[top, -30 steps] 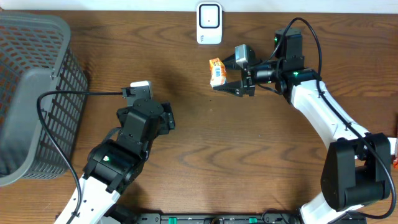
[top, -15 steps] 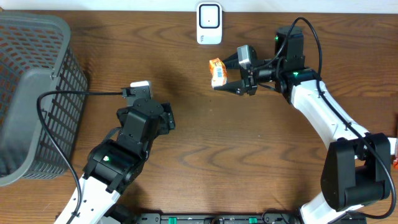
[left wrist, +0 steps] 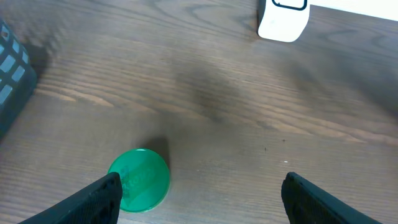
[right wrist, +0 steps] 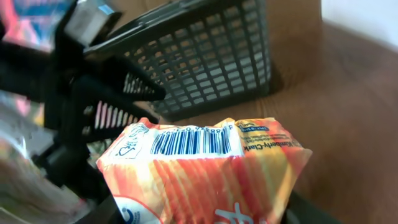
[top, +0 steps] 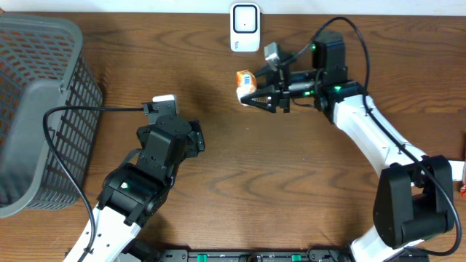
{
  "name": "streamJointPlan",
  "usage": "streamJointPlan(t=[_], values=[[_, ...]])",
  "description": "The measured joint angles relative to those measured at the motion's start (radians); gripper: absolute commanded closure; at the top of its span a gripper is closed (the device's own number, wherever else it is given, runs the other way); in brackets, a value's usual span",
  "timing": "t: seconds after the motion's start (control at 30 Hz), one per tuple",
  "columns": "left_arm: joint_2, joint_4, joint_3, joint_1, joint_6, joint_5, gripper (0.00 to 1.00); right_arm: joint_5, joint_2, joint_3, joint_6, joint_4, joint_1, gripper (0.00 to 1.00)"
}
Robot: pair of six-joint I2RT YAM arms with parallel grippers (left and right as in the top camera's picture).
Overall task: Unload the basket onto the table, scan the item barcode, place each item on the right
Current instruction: 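Lift the tissue pack with the right gripper and turn barcode forward, then hold the tissue pack barcode against the scanner window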
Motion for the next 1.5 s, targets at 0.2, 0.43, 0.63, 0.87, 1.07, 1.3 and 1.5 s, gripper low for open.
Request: streamJointPlan(t=[0.2,0.43,0.63,0.87,1.07,1.3,1.5], values=[[0.0,-0.001,0.0,0.0,0.0,0.0,0.17,0.12,0.0,0.0,0.355,0.162,0.017,0.51],[0.0,0.0,0.0,0.0,0.0,0.0,0.17,0.286,0.003,0.0,0.781,0.414,0.016,0.48],[0.0,0.0,0.0,0.0,0.0,0.0,0.17,0.395,0.104,0.01,1.087,0.717,0.016,0.45],[0.0,-0.001,0.0,0.0,0.0,0.0,0.17,0.451,0.422,0.192,1.379,0.921,0.016,0.43],[0.0,0.0,0.0,0.0,0.0,0.0,0.17,0.469,0.658,0.553,1.537,0.885,0.016,0.43],[0.0,-0.001,0.0,0.0,0.0,0.0,0.17,0.504,0.771,0.837,1.7,0.706,0.01,0.48],[0.0,-0.001,0.0,0.0,0.0,0.0,0.17,0.545,0.827,0.864,1.91,0.691,0.004,0.46]])
